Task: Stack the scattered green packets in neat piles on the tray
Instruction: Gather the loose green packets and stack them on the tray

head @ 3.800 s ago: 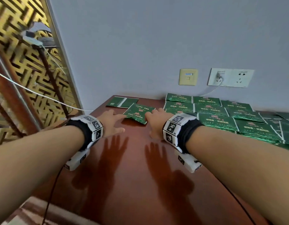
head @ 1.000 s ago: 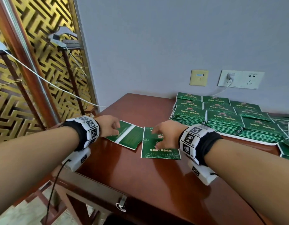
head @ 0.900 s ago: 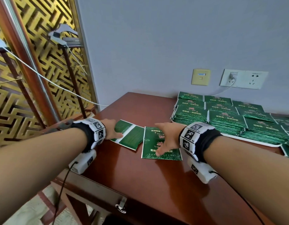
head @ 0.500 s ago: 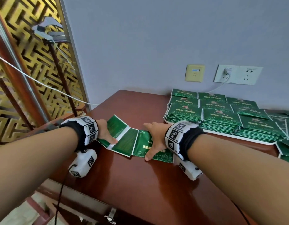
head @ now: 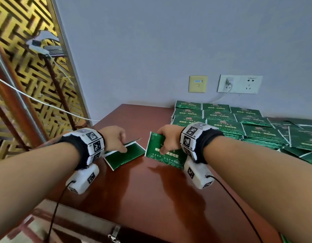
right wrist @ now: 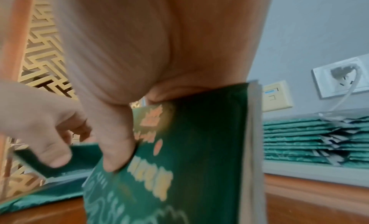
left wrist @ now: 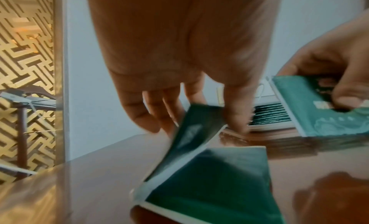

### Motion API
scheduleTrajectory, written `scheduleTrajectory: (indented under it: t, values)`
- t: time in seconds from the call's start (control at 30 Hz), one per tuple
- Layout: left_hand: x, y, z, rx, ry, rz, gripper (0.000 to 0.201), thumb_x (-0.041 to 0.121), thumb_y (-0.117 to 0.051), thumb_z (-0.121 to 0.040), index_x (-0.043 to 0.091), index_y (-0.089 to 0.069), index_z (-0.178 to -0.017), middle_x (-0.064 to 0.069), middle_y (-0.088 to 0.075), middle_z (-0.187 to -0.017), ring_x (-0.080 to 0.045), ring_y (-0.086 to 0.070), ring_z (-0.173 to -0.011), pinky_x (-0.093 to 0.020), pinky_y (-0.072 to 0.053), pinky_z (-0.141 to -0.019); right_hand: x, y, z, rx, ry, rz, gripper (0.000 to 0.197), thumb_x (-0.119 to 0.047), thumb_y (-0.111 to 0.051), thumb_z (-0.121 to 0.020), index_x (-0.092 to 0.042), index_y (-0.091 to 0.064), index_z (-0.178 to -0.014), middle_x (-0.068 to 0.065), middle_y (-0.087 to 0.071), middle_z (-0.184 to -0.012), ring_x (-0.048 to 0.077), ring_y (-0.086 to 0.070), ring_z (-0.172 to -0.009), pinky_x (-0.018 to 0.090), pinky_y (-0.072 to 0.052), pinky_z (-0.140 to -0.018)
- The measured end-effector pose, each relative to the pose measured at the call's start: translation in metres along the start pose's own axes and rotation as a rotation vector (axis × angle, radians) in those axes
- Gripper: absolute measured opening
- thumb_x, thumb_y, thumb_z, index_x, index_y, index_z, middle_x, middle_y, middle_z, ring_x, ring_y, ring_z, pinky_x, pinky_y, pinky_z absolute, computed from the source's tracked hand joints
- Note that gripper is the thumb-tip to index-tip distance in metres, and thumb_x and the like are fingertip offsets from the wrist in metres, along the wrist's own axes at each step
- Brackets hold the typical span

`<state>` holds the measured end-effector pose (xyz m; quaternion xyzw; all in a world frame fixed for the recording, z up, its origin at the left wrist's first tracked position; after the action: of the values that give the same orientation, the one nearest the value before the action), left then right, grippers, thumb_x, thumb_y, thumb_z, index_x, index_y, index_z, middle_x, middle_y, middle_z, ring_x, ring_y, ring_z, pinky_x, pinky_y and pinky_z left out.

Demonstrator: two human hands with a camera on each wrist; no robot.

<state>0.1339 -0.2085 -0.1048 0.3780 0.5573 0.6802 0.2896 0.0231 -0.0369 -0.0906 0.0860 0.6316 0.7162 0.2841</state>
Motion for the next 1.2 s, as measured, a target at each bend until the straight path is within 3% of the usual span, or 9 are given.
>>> scheduleTrajectory:
  t: [0.07, 0.17, 0.27, 0.47, 0.57, 0.7, 0.8, 0.9, 1.2]
  values:
    - [0.006, -0.009, 0.006, -0.147, -0.016, -0.061, 0.046, 0.055, -0.077, -0.067, 0.029, -0.059, -0.101, 0.006, -0.057, -0.108, -0.015, -0.057, -0.101, -0.033, -0.048, -0.09, 0.002, -0.001, 0.002, -0.008, -0.011, 0.061, 0.038, -0.023, -0.077, -0.076, -0.013, -0.064, -0.11, 0.002, -0.069, -0.103, 0.02, -0.065, -0.092, 0.031, -0.053, -0.078]
    - [0.007, -0.021, 0.009, -0.214, 0.037, -0.259, 0.094, 0.074, -0.068, -0.062, 0.029, -0.036, -0.139, -0.003, -0.041, -0.135, -0.025, -0.043, -0.126, -0.041, -0.04, -0.103, 0.008, -0.013, 0.0, -0.041, -0.064, 0.161, 0.071, -0.046, -0.079, -0.069, -0.013, -0.051, -0.126, 0.003, -0.062, -0.118, 0.024, -0.06, -0.104, 0.039, -0.051, -0.089]
    - [0.0, -0.033, 0.006, -0.212, 0.137, -0.348, 0.113, 0.08, -0.067, -0.054, 0.021, -0.029, -0.143, -0.007, -0.04, -0.139, -0.029, -0.042, -0.128, -0.045, -0.039, -0.104, 0.013, -0.029, -0.004, -0.177, -0.118, 0.317, 0.097, -0.068, -0.077, -0.053, -0.009, -0.05, -0.125, 0.006, -0.063, -0.111, 0.029, -0.063, -0.096, 0.044, -0.053, -0.085]
    - [-0.002, -0.038, 0.007, -0.26, 0.169, -0.238, 0.102, 0.074, -0.072, -0.055, 0.021, -0.033, -0.133, -0.006, -0.043, -0.128, -0.026, -0.049, -0.116, -0.042, -0.044, -0.097, 0.013, -0.033, 0.0, -0.218, -0.136, 0.297, 0.088, -0.067, -0.076, -0.055, -0.008, -0.052, -0.115, 0.008, -0.064, -0.102, 0.03, -0.063, -0.092, 0.043, -0.053, -0.083]
    - [0.003, -0.038, 0.01, -0.253, 0.136, -0.21, 0.097, 0.068, -0.073, -0.058, 0.02, -0.029, -0.13, -0.005, -0.042, -0.123, -0.024, -0.048, -0.114, -0.042, -0.045, -0.096, 0.014, -0.038, 0.005, -0.213, -0.145, 0.231, 0.086, -0.058, -0.078, -0.062, -0.01, -0.037, -0.121, 0.008, -0.057, -0.109, 0.03, -0.06, -0.097, 0.047, -0.05, -0.087]
    - [0.01, -0.041, 0.013, -0.287, 0.082, -0.072, 0.085, 0.049, -0.075, -0.066, 0.018, -0.023, -0.127, -0.002, -0.057, -0.105, -0.019, -0.06, -0.094, -0.038, -0.054, -0.085, 0.021, -0.042, 0.01, -0.247, -0.149, 0.219, 0.103, -0.065, -0.079, -0.053, -0.016, -0.026, -0.128, 0.008, -0.053, -0.117, 0.034, -0.057, -0.104, 0.05, -0.048, -0.089]
    - [0.018, -0.042, 0.016, -0.297, 0.045, -0.07, 0.092, 0.051, -0.075, -0.065, 0.021, -0.017, -0.13, 0.0, -0.056, -0.107, -0.018, -0.059, -0.095, -0.037, -0.054, -0.086, 0.024, -0.042, 0.018, -0.249, -0.131, 0.261, 0.107, -0.064, -0.081, -0.05, -0.02, -0.024, -0.129, 0.009, -0.051, -0.117, 0.034, -0.057, -0.103, 0.051, -0.049, -0.087]
    - [0.027, -0.041, 0.016, -0.29, 0.016, -0.095, 0.099, 0.055, -0.077, -0.061, 0.021, -0.016, -0.132, 0.001, -0.054, -0.108, -0.017, -0.058, -0.095, -0.035, -0.053, -0.086, 0.029, -0.035, 0.025, -0.193, -0.12, 0.256, 0.104, -0.053, -0.085, -0.052, -0.018, -0.025, -0.129, 0.011, -0.05, -0.117, 0.033, -0.057, -0.101, 0.05, -0.05, -0.086]
    - [0.078, -0.022, 0.005, -0.151, -0.095, -0.097, 0.076, 0.04, -0.073, -0.061, 0.02, -0.029, -0.12, -0.004, -0.055, -0.098, -0.02, -0.064, -0.079, -0.03, -0.056, -0.057, 0.065, -0.007, 0.05, 0.025, -0.193, 0.083, 0.085, -0.035, -0.082, -0.064, -0.015, -0.03, -0.129, 0.009, -0.044, -0.12, 0.031, -0.055, -0.102, 0.045, -0.052, -0.085]
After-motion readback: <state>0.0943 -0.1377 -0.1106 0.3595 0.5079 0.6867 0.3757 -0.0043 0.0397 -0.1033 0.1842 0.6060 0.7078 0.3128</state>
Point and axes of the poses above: each hand's wrist, its own z-axis away from the middle knuckle, its own y-axis out of the back of the hand, x = y × z, the point moved 4 cm from there along -z, towards the middle knuckle
